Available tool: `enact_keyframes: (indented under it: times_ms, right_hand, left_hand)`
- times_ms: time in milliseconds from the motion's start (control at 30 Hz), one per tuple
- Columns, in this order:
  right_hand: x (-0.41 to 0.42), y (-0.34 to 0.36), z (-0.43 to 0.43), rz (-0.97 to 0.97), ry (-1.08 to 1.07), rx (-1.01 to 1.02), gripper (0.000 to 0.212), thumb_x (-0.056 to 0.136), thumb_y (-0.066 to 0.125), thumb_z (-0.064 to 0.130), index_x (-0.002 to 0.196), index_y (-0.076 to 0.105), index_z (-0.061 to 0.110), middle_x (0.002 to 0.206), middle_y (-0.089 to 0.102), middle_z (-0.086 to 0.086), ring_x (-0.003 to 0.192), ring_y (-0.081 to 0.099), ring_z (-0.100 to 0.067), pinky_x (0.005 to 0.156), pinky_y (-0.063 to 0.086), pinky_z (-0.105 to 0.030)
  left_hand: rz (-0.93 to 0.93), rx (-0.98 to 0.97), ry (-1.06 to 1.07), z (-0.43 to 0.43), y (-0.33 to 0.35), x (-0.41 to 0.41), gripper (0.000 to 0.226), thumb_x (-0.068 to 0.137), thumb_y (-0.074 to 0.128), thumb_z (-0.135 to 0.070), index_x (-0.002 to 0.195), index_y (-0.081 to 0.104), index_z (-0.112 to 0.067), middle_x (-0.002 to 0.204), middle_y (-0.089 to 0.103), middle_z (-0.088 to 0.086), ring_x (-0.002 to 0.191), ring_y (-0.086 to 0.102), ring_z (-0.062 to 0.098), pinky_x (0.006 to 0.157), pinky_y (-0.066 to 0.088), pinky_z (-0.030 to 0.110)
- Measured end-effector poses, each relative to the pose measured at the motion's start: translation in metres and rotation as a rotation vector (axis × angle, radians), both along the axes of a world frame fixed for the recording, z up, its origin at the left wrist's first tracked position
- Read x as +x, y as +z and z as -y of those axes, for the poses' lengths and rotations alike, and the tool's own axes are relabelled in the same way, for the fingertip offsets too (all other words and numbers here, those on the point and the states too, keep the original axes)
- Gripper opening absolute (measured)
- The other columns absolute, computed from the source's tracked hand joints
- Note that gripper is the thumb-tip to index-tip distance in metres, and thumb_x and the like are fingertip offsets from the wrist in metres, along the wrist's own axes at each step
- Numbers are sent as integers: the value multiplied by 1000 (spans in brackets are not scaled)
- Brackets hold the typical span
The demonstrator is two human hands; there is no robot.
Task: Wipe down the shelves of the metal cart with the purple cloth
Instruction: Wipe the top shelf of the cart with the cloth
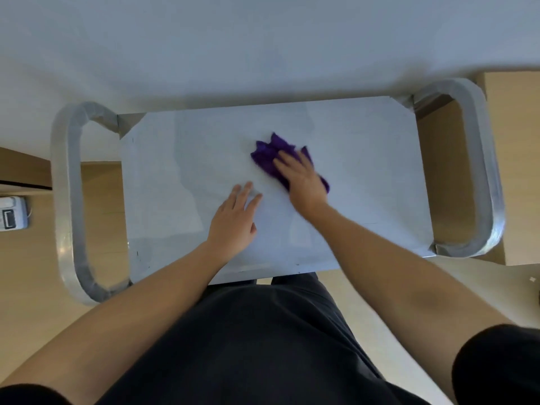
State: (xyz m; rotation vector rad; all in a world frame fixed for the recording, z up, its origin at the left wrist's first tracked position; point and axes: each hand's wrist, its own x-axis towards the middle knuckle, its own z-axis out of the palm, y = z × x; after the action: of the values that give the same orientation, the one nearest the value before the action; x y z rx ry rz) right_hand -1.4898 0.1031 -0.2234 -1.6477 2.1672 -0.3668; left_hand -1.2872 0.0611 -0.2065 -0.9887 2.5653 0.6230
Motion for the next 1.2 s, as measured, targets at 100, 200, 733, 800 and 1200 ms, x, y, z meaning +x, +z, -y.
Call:
enact_keyframes:
  times_ms: [100, 200, 733, 800, 1200]
  right_hand:
    - [-56, -1, 25, -84, -239, 49, 57, 85, 47, -2, 140, 48, 12, 153, 37, -10, 143, 28, -31, 122, 8, -37]
    - [-68, 3, 41, -50, -587, 116, 68, 82, 49, -4, 147, 38, 15, 157, 29, -4, 145, 23, -25, 122, 13, -40]
    - [-81, 4, 71, -43, -610, 20, 62, 81, 48, -3, 142, 43, 10, 152, 38, -7, 142, 31, -26, 119, 18, -38]
    - [-79, 7, 76, -45, -757, 69, 62, 82, 47, -4, 142, 41, 9, 152, 37, -6, 141, 31, -28, 118, 22, -42]
    - [21, 0, 118, 137, -60, -115, 55, 86, 45, -9, 139, 49, 3, 149, 42, -16, 141, 35, -34, 119, 23, -43]
  left_hand:
    - [-20, 25, -13, 5, 0, 3, 67, 91, 52, -20, 152, 23, -22, 163, -1, 1, 150, 3, 22, 105, 40, 36]
    - [-27, 43, -17, 7, 1, 5, 66, 91, 52, -19, 151, 25, -23, 163, -3, -2, 150, 2, 20, 103, 41, 35]
    - [-62, -7, -165, 35, 1, 20, 58, 91, 53, -18, 146, 36, -26, 162, 10, -5, 148, 17, 16, 83, 50, 30]
    - [-66, -3, -160, 34, -1, 21, 58, 91, 53, -17, 146, 36, -26, 163, 9, -4, 148, 16, 16, 84, 49, 29]
    - [-148, -40, -164, 47, 1, 34, 48, 78, 66, -11, 125, 58, -20, 153, 38, 2, 135, 44, 22, 76, 55, 34]
